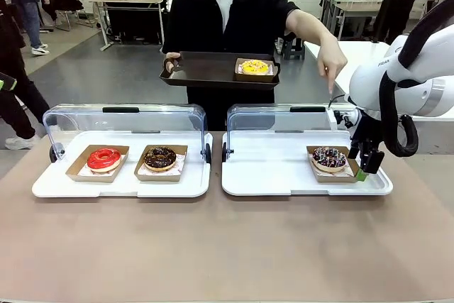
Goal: Provide the desired donut to the person.
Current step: Pick up and lift the Paper togo box containing the Donut pointed at by the person, then place the picked Paper togo box onto the Handle tray extended by the person.
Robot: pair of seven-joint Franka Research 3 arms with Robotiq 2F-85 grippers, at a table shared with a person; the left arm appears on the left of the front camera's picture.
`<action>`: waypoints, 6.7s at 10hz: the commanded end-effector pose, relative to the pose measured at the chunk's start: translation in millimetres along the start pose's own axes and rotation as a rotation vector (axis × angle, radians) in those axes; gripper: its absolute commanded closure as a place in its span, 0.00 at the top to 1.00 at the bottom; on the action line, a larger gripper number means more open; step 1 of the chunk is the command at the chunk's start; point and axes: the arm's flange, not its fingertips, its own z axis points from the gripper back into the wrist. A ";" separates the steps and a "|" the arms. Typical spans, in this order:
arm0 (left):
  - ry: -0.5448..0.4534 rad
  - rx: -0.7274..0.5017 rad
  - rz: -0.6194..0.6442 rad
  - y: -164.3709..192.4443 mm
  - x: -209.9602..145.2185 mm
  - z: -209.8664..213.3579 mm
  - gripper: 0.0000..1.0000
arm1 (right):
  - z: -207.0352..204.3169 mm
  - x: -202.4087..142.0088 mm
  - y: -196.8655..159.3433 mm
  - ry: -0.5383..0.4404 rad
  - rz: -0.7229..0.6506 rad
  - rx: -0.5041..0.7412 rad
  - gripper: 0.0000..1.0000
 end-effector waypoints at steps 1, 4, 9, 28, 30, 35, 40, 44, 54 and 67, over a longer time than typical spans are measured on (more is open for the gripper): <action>-0.014 -0.006 0.014 -1.5 2.9 0.5 1.00 | -6.1 -0.8 -0.5 0.014 0.019 0.003 1.00; -0.014 -0.006 0.014 -1.5 2.9 0.5 1.00 | -11.4 -2.7 -6.1 0.012 0.024 -0.008 1.00; -0.014 -0.006 0.014 -1.5 2.9 0.5 1.00 | -23.8 -8.8 -13.9 0.038 -0.004 -0.008 1.00; -0.014 -0.006 0.014 -1.5 2.9 0.5 1.00 | -6.4 -0.8 3.0 0.044 0.050 -0.002 0.00; -0.014 -0.006 0.014 -1.5 2.9 0.5 1.00 | 31.0 9.9 29.8 0.061 0.071 -0.011 0.00; -0.014 -0.006 0.014 -1.5 2.9 0.5 1.00 | 128.6 22.3 102.5 0.113 0.121 -0.074 0.00; -0.014 -0.006 0.014 -1.5 2.9 0.5 1.00 | 226.2 45.5 116.0 0.100 0.073 -0.132 0.00; -0.014 -0.006 0.014 -1.5 2.9 0.5 1.00 | 262.4 64.5 89.6 0.105 0.046 -0.151 0.00; -0.014 -0.006 0.014 -1.5 2.9 0.5 1.00 | 267.4 60.0 102.9 0.063 0.073 -0.176 0.00; -0.014 -0.006 0.014 -1.5 2.9 0.5 1.00 | 267.4 60.0 102.9 0.063 0.073 -0.176 0.00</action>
